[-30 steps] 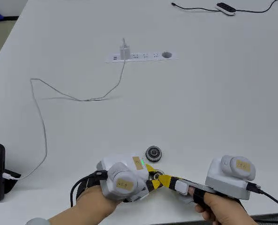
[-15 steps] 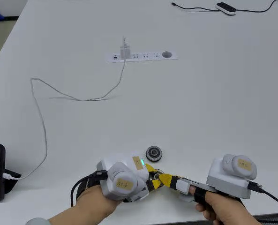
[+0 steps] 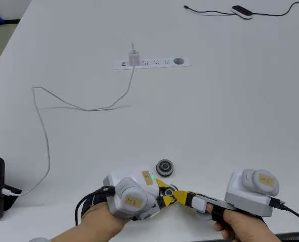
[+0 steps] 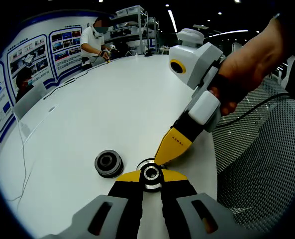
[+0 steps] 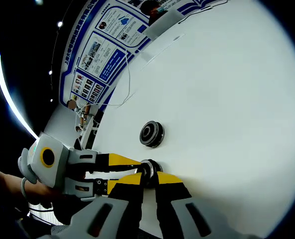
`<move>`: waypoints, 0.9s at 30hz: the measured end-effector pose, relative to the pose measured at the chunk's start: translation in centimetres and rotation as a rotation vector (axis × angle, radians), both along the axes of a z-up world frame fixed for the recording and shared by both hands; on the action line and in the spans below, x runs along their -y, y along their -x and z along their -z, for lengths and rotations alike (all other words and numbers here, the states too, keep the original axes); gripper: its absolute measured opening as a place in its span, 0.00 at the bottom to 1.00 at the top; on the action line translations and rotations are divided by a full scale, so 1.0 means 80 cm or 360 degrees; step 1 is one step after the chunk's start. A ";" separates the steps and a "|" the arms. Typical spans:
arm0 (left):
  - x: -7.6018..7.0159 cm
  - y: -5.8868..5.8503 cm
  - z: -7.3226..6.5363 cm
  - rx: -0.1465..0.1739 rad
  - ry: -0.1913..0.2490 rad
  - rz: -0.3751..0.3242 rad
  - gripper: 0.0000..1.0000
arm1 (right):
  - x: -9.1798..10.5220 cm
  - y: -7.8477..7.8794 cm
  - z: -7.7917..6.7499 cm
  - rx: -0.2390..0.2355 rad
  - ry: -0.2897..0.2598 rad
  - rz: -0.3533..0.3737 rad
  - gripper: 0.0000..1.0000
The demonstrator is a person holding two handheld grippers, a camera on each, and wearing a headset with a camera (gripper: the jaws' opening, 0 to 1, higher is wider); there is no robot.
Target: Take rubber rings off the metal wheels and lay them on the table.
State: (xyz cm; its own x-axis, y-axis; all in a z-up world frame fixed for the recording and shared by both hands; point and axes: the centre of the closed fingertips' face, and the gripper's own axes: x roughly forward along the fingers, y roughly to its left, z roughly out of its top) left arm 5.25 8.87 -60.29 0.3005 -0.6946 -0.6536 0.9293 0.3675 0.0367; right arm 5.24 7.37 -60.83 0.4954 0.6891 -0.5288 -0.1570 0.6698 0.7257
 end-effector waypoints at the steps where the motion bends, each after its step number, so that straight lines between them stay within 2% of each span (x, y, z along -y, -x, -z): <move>1: 0.000 0.000 0.000 0.0000 0.0000 0.0000 0.13 | 0.000 0.000 0.000 0.0006 0.0011 -0.0004 0.10; 6: 0.000 0.000 0.000 0.0000 0.0001 0.0002 0.13 | 0.004 0.000 0.002 0.0026 0.0047 -0.0016 0.03; 16: 0.000 0.001 0.001 -0.0002 0.0005 -0.0001 0.13 | 0.000 0.000 0.004 0.0009 0.0039 -0.0025 0.07; 23: 0.000 0.001 0.000 -0.0002 0.0006 -0.0002 0.13 | 0.001 -0.001 0.003 0.0041 0.0074 -0.0051 0.05; 25: -0.001 0.000 0.000 0.0001 0.0006 -0.0005 0.13 | 0.002 -0.004 -0.001 0.0061 0.0066 -0.0036 0.02; 26: 0.000 0.001 0.000 -0.0004 0.0010 -0.0004 0.13 | 0.000 0.000 0.001 0.0049 0.0077 -0.0059 0.02; 27: 0.000 0.000 0.000 0.0000 0.0007 -0.0002 0.13 | 0.001 -0.001 0.001 0.0074 0.0097 -0.0067 0.02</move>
State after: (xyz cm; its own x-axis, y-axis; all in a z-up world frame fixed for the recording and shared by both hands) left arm 5.23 8.90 -60.31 0.3012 -0.6971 -0.6507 0.9288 0.3688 0.0348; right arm 5.33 7.32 -60.90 0.4914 0.6772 -0.5477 -0.2185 0.7046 0.6751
